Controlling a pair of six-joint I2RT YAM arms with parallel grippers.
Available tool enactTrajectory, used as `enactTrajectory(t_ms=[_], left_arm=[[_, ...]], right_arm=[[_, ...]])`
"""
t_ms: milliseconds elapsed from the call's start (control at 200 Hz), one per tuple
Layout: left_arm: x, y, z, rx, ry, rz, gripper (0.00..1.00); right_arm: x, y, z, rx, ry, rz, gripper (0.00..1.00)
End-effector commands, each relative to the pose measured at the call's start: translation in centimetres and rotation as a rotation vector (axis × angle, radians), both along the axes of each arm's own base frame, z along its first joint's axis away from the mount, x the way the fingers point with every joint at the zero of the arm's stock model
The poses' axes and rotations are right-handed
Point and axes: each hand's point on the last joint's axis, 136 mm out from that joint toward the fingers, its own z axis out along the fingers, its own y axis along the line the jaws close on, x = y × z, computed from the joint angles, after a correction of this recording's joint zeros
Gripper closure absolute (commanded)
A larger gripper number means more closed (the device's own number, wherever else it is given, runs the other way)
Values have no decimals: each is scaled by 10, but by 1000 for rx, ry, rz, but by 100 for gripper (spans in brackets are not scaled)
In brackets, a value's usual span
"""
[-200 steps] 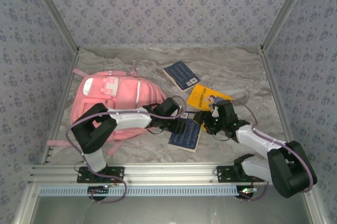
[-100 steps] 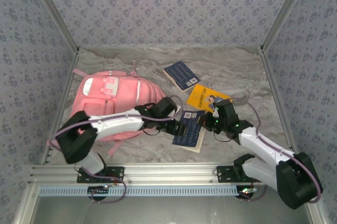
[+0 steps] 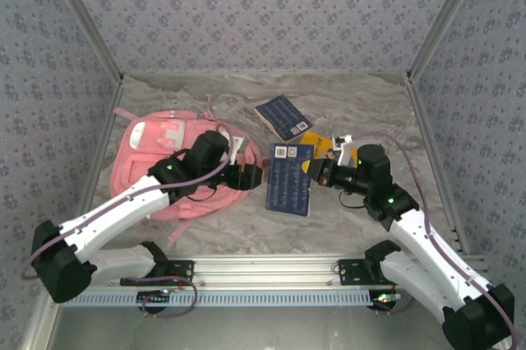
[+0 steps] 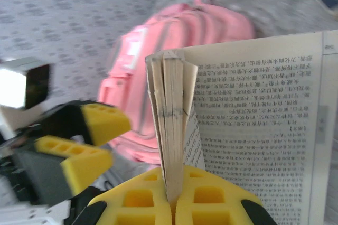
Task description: Pack the student bag
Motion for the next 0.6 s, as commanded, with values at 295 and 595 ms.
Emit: enactTrajectory(t_ms=[295,595], left_arm=[[-29,-31,83,-430,-29,-247,24],[-42,-41,110,-590,-69,-352,52]], right_arm=[[-39,34,103,306,-220,313,100],[-43,43,102,296,-235,345,100]])
